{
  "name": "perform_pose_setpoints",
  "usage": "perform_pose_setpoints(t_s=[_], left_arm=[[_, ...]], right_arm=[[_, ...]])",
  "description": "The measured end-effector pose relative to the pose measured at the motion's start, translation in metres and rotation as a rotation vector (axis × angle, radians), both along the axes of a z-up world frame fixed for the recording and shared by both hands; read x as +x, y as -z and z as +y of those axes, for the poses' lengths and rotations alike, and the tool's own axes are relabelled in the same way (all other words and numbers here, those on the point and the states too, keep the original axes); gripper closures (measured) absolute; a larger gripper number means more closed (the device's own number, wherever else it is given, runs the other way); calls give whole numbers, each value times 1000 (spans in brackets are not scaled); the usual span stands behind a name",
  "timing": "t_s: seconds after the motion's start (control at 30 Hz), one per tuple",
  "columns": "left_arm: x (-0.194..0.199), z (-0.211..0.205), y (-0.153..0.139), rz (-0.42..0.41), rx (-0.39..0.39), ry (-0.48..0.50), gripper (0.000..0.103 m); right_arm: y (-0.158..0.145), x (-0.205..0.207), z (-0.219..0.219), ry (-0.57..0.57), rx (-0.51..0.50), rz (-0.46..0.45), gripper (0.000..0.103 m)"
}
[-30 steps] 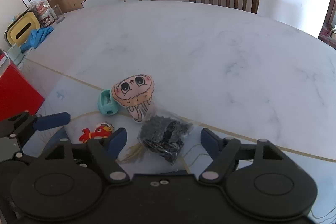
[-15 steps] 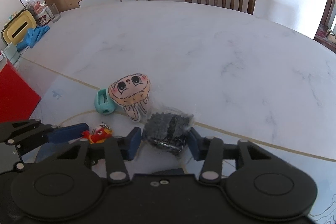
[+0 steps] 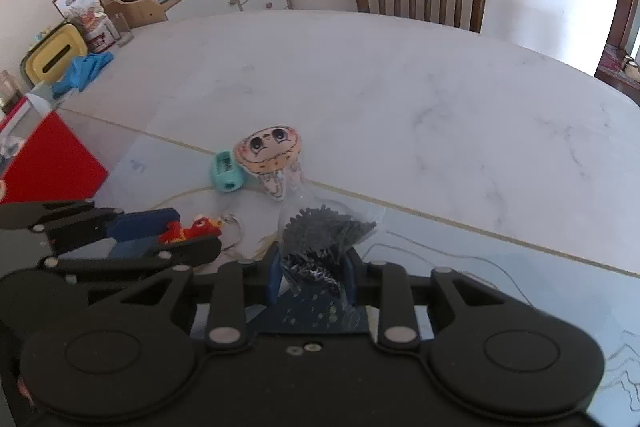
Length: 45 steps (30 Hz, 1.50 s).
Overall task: Organize objects
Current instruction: 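Grasp the red dragon keychain with the left gripper while the right grasps the dark bead bag, then lift the dragon keychain and bead bag and carry both over the box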
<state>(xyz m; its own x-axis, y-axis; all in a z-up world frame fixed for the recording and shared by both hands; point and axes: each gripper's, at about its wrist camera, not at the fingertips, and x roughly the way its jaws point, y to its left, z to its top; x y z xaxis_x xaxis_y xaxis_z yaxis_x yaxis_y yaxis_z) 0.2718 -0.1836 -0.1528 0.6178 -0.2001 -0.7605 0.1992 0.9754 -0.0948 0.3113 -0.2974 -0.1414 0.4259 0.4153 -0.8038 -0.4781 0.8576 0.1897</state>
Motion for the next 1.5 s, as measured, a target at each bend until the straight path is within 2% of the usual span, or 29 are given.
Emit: perform_pose_setpoints(t_s=[0.37,0.73,0.97,1.2,1.5], left_arm=[[-35,23,-39,0,-53,-19,64],[-74,73,-85,-54,-122,-41,64],[-86,116,-102,-84,-142,-30,64],[-88,174,-117,-101,-153,-52,64],[-73,254,-131,-154,-94,-97,64]], right_arm=[[-43,-43,0,-62,36,-33,75],[-85,-89,32,-139,39,-78,75],[-107,-110,68,-176,27,-117,75],[-118,-121,123,-213,20,-126,75],[-130,-125,203,-262,35,-165,75]])
